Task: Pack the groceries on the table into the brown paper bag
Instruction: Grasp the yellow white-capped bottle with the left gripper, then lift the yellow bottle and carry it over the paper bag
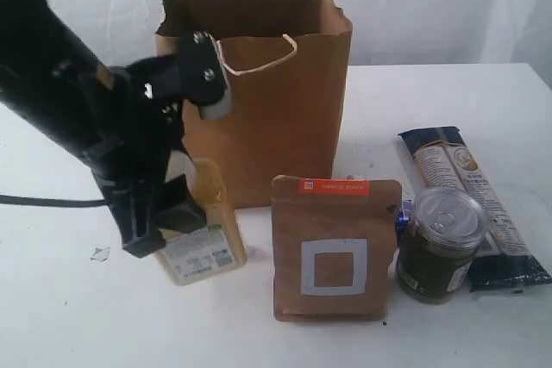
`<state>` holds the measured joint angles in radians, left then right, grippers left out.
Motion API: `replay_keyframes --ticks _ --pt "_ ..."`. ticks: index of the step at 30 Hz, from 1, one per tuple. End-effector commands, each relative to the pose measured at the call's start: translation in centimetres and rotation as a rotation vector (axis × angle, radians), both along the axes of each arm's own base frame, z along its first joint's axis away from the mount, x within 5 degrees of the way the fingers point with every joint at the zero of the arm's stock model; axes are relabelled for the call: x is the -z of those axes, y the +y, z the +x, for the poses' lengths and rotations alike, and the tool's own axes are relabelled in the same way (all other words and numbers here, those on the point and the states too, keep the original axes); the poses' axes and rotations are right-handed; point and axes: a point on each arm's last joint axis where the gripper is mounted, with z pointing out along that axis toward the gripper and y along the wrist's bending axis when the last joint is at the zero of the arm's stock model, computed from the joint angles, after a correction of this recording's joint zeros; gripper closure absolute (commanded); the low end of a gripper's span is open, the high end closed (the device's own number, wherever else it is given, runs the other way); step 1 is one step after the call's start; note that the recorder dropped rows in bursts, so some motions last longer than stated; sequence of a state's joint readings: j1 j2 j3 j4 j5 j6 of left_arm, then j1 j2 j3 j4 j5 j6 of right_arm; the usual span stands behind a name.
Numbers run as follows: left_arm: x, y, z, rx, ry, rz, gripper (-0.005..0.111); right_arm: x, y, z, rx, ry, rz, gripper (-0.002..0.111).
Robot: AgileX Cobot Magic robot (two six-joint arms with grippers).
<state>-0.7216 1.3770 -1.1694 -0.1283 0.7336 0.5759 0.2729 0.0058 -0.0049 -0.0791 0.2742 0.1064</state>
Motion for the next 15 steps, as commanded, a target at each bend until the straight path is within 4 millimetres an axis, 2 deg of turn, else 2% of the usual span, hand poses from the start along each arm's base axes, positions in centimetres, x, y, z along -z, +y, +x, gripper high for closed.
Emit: replay_keyframes --ticks 1,5,9,15 --pt "-4.8 2.6 -2.7 -0.047 -0.131 -0.123 0.107 0.0 0.0 0.0 0.004 -0.011 0.006 0.108" --pt "-7.9 5.7 -4.8 -0.119 -0.277 -0.158 0.107 0.0 0.0 0.0 0.01 -0.002 0.036 0.108" --pt "-10.8 8.0 -5.7 -0.243 -0.394 -0.193 0.107 0.0 0.0 0.0 0.01 -0.002 0.036 0.108" --pt "-14.5 8.9 -5.7 -0.263 -0.557 -0.235 0.107 0.0 0.0 0.0 0.01 -0.004 0.037 0.108"
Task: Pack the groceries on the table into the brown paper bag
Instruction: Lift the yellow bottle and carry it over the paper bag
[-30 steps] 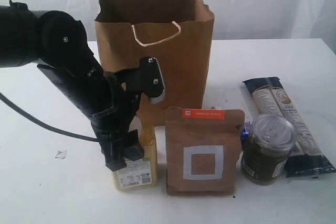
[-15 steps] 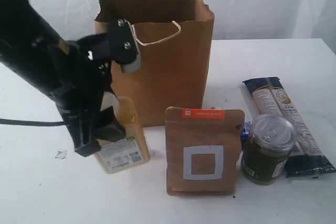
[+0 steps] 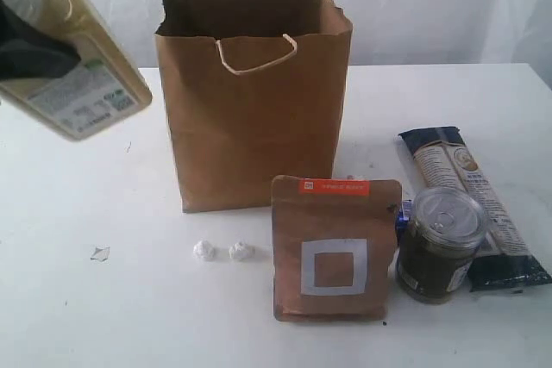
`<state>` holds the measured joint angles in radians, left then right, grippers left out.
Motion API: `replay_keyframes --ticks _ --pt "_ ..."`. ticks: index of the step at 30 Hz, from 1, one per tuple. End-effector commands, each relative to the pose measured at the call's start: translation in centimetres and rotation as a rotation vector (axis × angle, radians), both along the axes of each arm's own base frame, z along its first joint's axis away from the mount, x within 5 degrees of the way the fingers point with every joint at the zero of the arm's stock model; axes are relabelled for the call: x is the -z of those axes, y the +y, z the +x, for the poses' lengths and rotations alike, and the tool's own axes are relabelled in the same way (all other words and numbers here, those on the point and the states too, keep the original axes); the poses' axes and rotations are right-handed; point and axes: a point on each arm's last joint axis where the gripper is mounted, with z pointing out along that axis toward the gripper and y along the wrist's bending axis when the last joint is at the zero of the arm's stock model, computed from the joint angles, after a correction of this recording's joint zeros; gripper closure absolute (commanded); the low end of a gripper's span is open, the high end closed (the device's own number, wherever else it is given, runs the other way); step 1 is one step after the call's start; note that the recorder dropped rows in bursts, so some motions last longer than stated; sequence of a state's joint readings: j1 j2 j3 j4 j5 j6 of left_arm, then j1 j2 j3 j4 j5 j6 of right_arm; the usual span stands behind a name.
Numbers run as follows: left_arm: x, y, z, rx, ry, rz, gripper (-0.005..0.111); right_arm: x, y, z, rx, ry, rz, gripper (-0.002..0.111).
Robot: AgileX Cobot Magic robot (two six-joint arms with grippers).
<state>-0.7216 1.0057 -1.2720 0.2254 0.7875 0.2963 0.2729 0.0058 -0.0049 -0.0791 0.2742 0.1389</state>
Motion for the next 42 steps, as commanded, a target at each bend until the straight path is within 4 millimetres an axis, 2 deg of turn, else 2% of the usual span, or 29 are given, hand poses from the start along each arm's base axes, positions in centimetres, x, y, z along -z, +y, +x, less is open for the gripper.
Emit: replay_keyframes --ticks 1,7,18,28,34,42 --pt "-3.6 0.8 -0.3 -0.016 -0.172 -0.082 0.107 0.0 0.0 0.0 0.004 -0.011 0.006 0.108" --pt "-5.9 0.9 0.1 -0.035 -0.353 -0.167 0.107 0.0 0.0 0.0 0.004 -0.011 0.006 0.108" --pt "-6.0 -1.6 2.5 0.011 -0.468 -0.206 0.107 0.0 0.0 0.0 0.004 -0.01 0.005 0.108" --pt "-4.3 -4.6 5.8 0.036 -0.463 -0.22 0.107 0.0 0.0 0.0 0.004 -0.011 0.006 0.108" --pt "-3.5 -5.3 8.2 0.004 -0.494 -0.379 0.107 0.1 0.0 0.0 0.004 -0.009 0.005 0.108" --pt "-1.7 -6.9 10.1 0.038 -0.506 -0.43 0.107 0.1 0.0 0.0 0.004 -0.009 0.005 0.108"
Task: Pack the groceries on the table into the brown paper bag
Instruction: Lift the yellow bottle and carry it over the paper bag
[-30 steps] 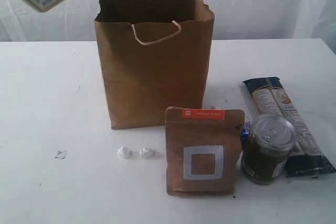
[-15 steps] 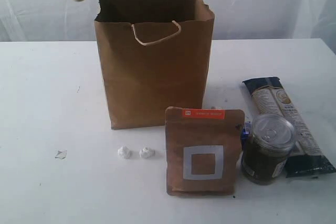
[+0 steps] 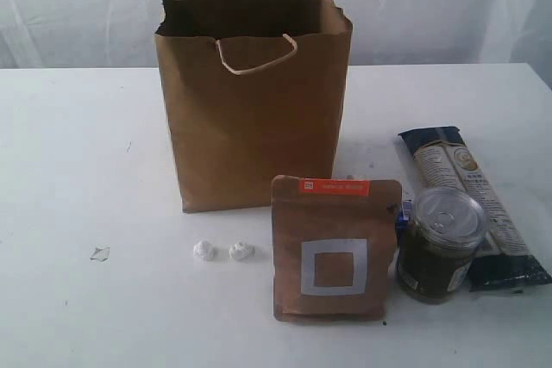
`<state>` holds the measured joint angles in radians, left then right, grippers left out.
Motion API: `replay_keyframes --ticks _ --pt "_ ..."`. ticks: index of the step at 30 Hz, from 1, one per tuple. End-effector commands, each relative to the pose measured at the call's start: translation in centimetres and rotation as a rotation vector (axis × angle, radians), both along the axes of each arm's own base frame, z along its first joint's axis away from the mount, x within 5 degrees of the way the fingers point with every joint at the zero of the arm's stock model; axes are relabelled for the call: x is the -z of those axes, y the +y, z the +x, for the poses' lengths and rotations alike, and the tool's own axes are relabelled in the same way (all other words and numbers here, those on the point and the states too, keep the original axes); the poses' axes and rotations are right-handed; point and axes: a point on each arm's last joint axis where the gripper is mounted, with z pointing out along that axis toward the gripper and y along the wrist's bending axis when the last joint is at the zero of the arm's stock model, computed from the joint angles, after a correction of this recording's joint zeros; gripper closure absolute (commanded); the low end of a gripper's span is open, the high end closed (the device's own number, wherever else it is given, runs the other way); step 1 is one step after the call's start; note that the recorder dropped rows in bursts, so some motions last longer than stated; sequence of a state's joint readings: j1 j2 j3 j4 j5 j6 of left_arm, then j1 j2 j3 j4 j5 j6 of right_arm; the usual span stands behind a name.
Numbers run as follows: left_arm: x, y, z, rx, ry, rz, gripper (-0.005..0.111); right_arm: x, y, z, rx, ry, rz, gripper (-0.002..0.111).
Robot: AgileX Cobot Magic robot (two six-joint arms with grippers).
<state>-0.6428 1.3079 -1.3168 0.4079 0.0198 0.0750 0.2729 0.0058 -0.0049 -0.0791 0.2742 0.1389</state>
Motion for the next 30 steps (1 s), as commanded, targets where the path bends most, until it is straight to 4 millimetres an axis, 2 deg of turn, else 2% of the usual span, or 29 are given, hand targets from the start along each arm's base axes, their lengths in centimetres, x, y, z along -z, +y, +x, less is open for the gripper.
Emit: replay_keyframes --ticks 1,12,23,30 --pt "-1.2 -0.8 0.2 0.059 -0.127 -0.105 0.107 0.1 0.0 0.0 0.004 -0.009 0.005 0.108" --pt "1.3 -3.0 2.6 0.093 -0.046 -0.218 0.107 0.0 0.0 0.0 0.004 -0.011 0.005 0.108" --pt "2.6 -4.3 3.8 0.125 0.026 -0.368 0.107 0.1 0.0 0.0 0.004 -0.009 0.005 0.108" --pt "4.3 -5.5 5.0 0.145 0.066 -0.42 0.107 0.0 0.0 0.0 0.004 -0.011 0.005 0.108"
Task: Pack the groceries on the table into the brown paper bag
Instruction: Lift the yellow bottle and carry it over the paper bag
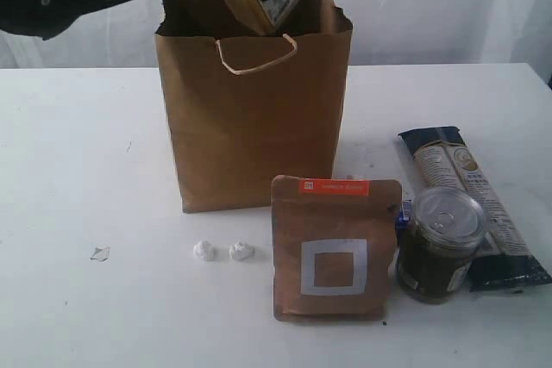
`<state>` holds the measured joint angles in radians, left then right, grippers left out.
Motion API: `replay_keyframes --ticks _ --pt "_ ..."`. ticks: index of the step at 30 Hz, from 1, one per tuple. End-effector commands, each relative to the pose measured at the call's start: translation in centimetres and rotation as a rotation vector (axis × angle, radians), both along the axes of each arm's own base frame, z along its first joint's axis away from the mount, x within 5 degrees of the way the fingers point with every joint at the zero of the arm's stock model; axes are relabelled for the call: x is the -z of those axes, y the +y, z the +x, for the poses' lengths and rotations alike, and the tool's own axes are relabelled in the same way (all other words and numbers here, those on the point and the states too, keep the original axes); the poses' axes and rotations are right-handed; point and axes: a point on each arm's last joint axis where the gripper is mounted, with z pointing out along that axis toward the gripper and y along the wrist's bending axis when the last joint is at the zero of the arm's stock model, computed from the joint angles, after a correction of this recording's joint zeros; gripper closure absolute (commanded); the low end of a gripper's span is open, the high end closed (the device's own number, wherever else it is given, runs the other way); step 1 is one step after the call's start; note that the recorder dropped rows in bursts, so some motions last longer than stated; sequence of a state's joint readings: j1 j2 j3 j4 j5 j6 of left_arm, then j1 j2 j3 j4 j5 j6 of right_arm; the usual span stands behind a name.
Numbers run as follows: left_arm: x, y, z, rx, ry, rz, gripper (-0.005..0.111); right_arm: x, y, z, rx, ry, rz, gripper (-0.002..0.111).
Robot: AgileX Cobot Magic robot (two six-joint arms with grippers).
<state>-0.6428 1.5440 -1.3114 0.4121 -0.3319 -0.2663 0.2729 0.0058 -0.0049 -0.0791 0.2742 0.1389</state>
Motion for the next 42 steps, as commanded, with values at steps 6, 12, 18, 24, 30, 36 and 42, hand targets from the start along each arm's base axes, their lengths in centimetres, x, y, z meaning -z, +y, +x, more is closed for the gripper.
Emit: replay_keyframes --ticks 6,12,18,24,30,36,42 --pt "-0.1 -1.1 1.0 0.044 -0.056 -0.101 0.107 0.0 0.0 0.0 0.004 -0.011 0.005 0.108" --pt "0.1 -1.2 1.4 0.024 -0.035 -0.052 0.107 0.0 0.0 0.0 0.004 -0.009 0.005 0.108" --pt "0.8 -1.0 1.6 0.006 -0.018 0.051 0.107 0.0 0.0 0.0 0.004 -0.009 0.005 0.108" --pt "0.7 -0.5 1.7 -0.002 -0.022 0.062 0.107 0.0 0.0 0.0 0.004 -0.012 0.006 0.108" --pt "0.8 0.5 2.4 -0.02 0.015 0.029 0.107 0.0 0.0 0.0 0.004 -0.012 0.006 0.108" --pt "0.3 0.1 2.1 0.051 -0.055 0.025 0.107 0.1 0.0 0.0 0.004 -0.009 0.005 0.108" --pt "0.3 0.3 2.1 0.117 -0.068 0.037 0.107 0.1 0.0 0.0 0.004 -0.009 0.005 0.108"
